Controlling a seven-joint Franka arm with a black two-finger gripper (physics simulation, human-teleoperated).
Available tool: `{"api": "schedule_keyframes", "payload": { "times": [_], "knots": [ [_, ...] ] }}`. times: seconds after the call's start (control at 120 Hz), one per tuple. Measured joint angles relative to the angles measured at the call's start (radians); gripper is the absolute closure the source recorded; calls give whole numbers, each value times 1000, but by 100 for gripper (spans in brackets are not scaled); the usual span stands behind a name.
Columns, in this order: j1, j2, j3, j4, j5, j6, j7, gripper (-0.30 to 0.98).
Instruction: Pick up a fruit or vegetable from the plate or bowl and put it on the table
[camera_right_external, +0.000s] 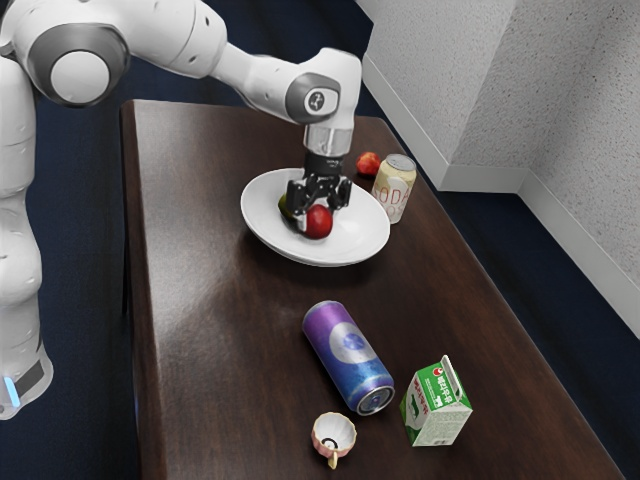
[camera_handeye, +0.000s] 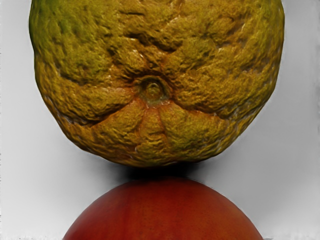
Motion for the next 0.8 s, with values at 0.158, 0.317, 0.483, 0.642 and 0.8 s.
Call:
{"api": "schedule_keyframes", "payload": {
  "times": [0.158,0.317,0.483,0.642,0.8],
  "knots": [
    [-3,-5,-15,95,24,-8,-2,33],
    [5,337,-194,705,120,-99,-3,32],
    [-71,595,-263,975,180,-162,-4,33],
    [-103,602,-273,907,195,-169,-5,33],
    [-103,595,-269,881,198,-160,2,14]
  ]
}}
